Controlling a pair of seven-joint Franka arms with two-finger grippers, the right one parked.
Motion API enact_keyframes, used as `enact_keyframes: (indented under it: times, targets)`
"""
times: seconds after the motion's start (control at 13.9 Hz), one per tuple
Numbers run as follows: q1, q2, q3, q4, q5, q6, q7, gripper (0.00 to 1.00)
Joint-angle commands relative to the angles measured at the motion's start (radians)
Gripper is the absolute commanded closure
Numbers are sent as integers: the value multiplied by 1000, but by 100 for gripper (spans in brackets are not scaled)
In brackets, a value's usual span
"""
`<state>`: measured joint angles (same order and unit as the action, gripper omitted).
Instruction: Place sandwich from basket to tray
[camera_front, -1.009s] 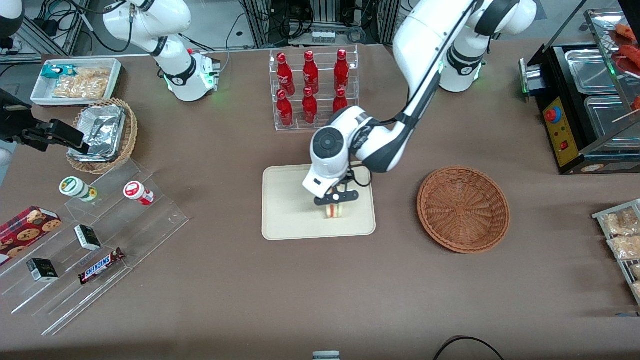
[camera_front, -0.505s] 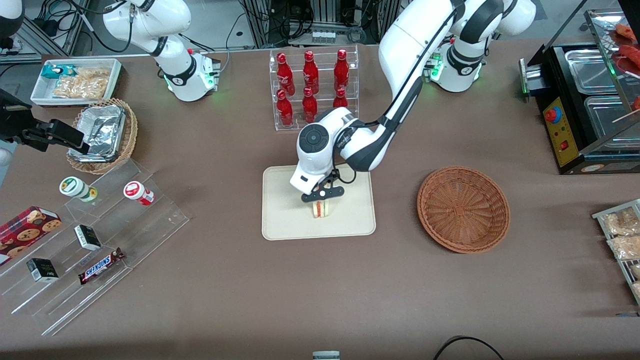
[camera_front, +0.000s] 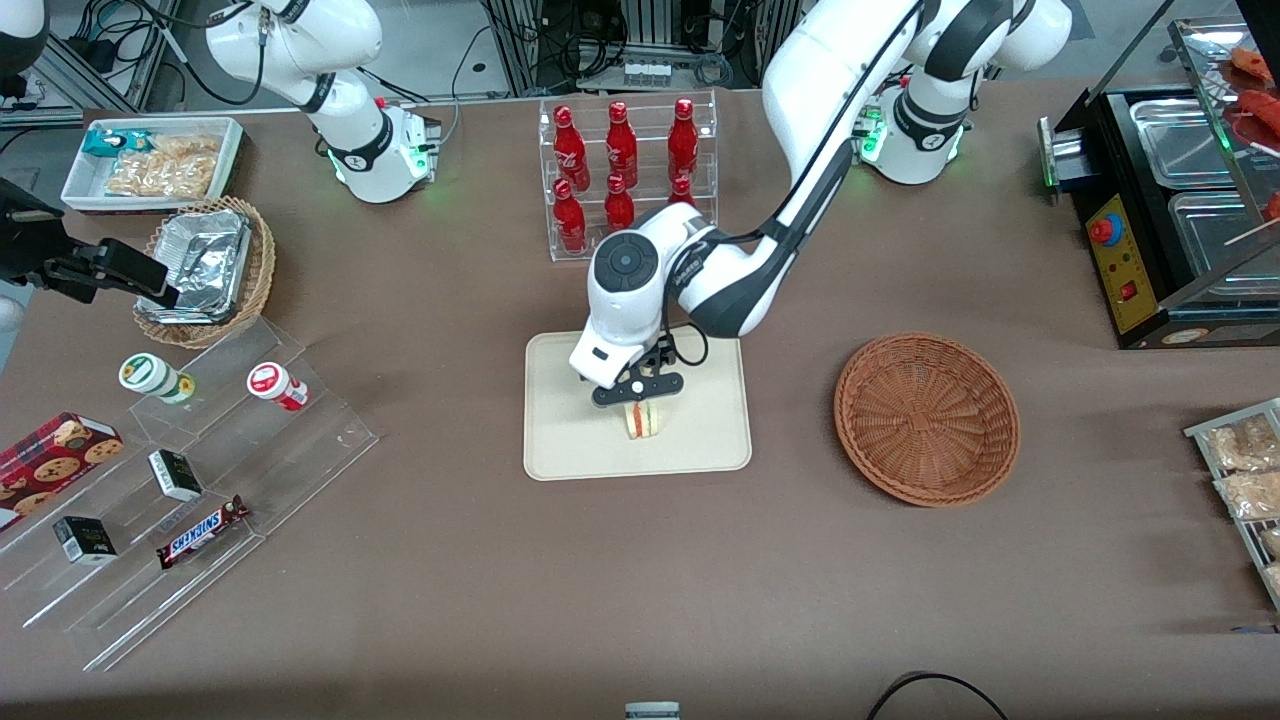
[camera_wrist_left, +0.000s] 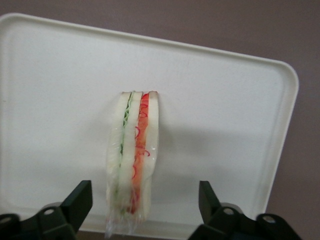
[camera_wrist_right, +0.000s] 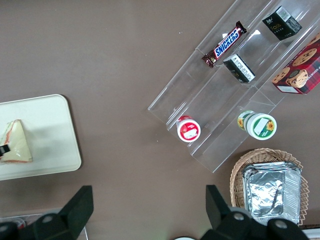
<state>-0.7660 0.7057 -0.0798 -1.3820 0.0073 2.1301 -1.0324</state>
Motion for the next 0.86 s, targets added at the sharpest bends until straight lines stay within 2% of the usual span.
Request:
enact_keyframes:
  times: [0.0,0.36,0.5,0.79]
  targets:
    - [7,-98,9,-17,3,-108,-6,0]
    - [10,-178,74,-41,11,-330,9,0]
    - [39,-216,120,-87,10,-367,108,0]
    - [189,-348,118,-227,0,-363,314,0]
